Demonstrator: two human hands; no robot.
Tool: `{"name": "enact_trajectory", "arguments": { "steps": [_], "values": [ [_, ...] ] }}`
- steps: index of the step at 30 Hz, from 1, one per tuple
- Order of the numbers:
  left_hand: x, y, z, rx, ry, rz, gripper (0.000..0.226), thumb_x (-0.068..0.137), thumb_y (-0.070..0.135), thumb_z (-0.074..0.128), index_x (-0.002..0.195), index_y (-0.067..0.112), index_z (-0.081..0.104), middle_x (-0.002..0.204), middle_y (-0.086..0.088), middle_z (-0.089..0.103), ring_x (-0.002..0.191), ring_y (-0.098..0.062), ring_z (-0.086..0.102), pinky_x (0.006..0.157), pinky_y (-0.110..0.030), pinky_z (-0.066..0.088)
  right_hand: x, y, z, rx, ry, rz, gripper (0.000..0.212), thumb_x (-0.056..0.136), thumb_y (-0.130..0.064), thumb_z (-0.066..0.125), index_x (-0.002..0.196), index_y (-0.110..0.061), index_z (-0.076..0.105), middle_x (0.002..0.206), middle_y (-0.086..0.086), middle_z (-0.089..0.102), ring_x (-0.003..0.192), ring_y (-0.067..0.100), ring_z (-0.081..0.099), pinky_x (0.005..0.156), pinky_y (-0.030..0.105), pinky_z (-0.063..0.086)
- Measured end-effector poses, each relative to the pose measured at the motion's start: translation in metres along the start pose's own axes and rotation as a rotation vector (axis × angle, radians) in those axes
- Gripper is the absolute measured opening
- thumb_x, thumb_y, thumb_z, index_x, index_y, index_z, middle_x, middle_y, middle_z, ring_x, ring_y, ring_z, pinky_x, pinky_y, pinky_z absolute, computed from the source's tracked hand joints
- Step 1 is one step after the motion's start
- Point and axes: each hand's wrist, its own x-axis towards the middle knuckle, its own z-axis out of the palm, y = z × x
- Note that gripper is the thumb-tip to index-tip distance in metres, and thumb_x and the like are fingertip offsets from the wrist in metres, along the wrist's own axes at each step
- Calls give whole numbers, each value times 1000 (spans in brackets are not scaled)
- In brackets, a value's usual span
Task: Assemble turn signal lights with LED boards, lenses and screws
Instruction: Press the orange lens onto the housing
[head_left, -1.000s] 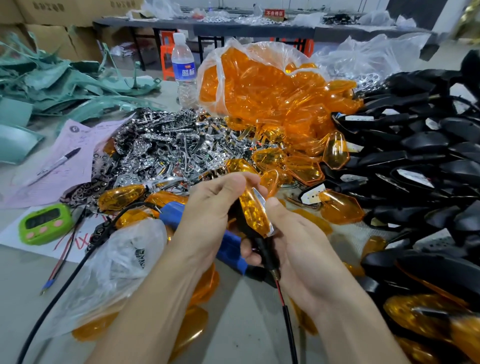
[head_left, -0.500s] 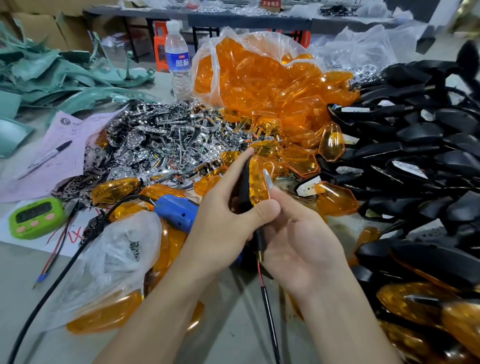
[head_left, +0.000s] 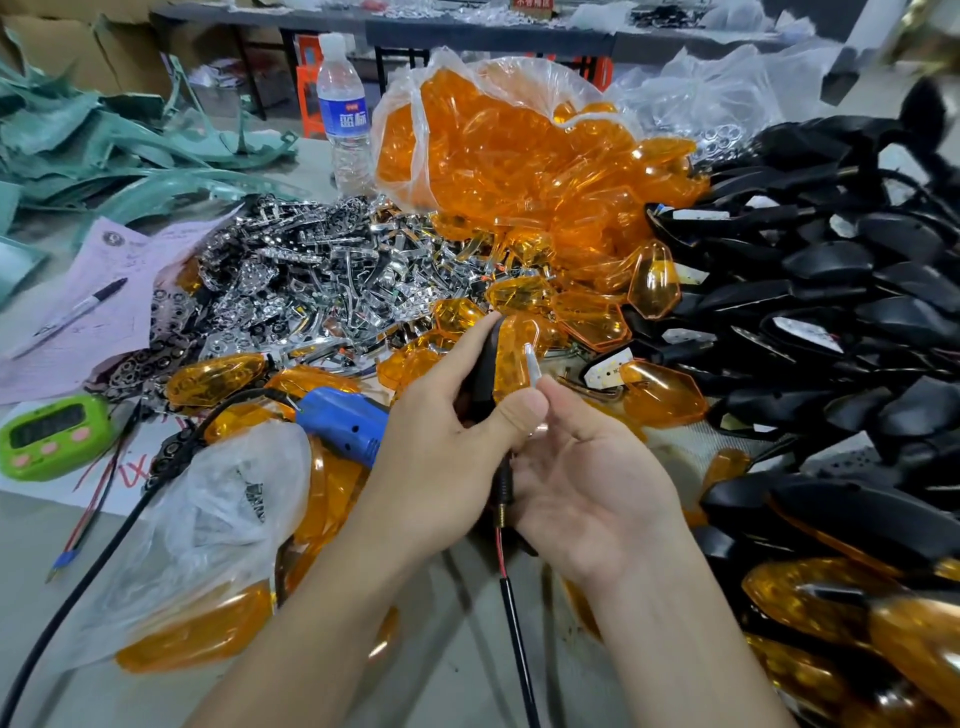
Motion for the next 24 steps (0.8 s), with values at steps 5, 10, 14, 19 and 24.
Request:
{"name": "enact_trajectory", "arguments": {
  "steps": [5,10,14,19,24],
  "values": [
    [7,-4,-6,-298,-123,-231,51,82,45,71,131,30,71,108,8,79,97,-8,73,90,-30,56,-2,-3,5,49,-33,10,49,80,-20,64,127,-5,58,116,26,54,107,43,54,95,59,56],
    [7,-1,-15,-528,-209,-255,44,86,35,58,126,28,73,86,-37,62,88,-27,67,93,-35,58,-7,-6,4,200,-30,-5,53,79,-24,67,115,15,68,116,30,69,90,41,73,72,49,66],
    [5,-2,-18,-528,-253,-239,59,76,14,56,133,28,68,75,-5,68,86,-24,67,80,-27,59,-8,-6,8,224,25,-17,69,77,-25,66,135,11,55,120,30,68,88,40,74,67,49,66],
    [4,-2,-17,-446,-223,-200,75,62,16,68,136,34,67,71,-7,55,72,-18,60,70,-22,55,-7,-7,6,213,37,-15,73,78,-28,65,139,10,55,121,29,68,101,35,68,85,44,62],
    [5,-8,-17,-271,-222,-59,83,67,28,81,145,39,56,94,10,72,92,-12,65,85,-23,57,-4,-5,3,96,86,-26,78,73,-30,71,137,12,57,110,26,66,113,28,49,113,27,39]
  ]
}}
